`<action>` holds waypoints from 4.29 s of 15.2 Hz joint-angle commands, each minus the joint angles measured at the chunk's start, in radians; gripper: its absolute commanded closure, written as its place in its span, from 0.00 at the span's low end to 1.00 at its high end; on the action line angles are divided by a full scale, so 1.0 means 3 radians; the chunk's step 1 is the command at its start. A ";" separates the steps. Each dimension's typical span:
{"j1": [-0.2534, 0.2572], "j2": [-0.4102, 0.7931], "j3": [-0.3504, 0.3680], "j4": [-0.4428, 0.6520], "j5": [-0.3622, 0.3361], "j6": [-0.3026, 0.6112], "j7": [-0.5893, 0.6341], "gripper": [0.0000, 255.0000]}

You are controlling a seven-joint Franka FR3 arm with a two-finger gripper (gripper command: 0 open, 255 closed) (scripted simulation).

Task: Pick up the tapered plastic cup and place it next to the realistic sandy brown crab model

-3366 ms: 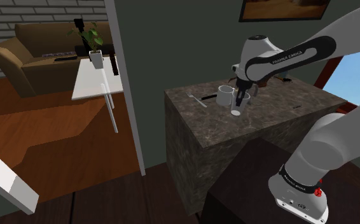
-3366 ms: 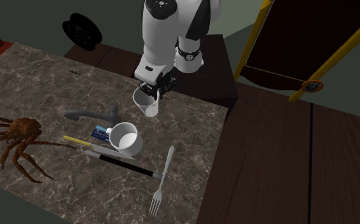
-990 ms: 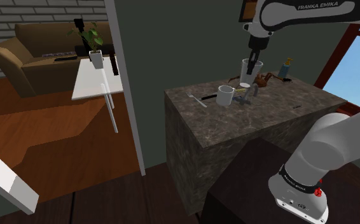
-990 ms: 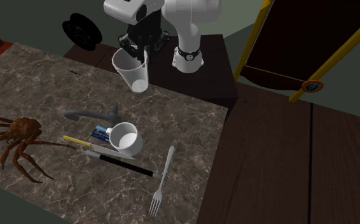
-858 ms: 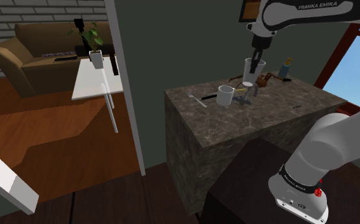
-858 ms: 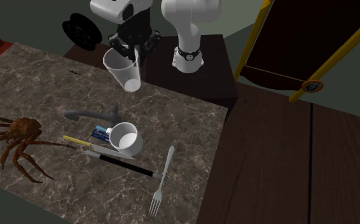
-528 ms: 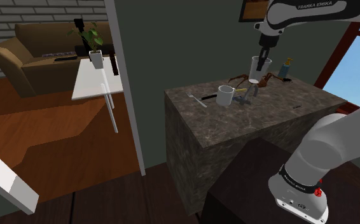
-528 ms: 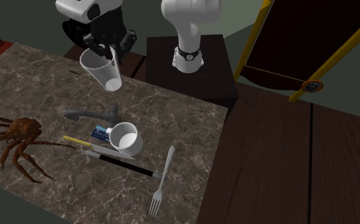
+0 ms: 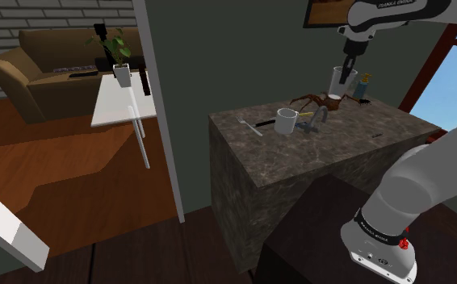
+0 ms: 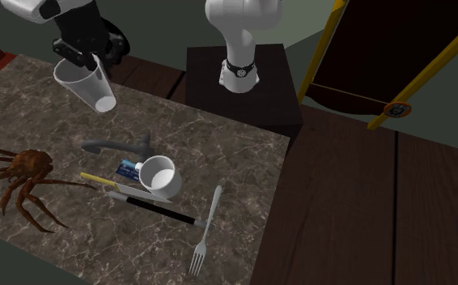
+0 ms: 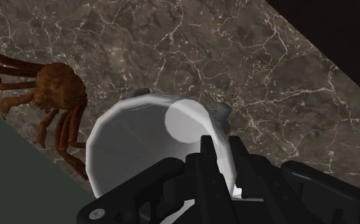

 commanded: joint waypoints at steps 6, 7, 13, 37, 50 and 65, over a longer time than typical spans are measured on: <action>-0.0056 0.0629 -0.0548 0.0584 0.0307 0.0090 -0.0734 1.00; -0.0069 0.0747 -0.0628 0.0687 0.0388 0.0095 -0.0852 1.00; -0.0337 0.1608 -0.0998 0.1430 0.1090 0.0013 -0.1631 1.00; -0.0612 0.2164 -0.0946 0.0993 0.1590 0.0831 -0.2042 1.00; -0.0701 0.2410 -0.0824 0.0682 0.1836 0.1321 -0.2193 1.00; -0.0712 0.2437 -0.0809 0.0661 0.1862 0.1361 -0.2208 0.00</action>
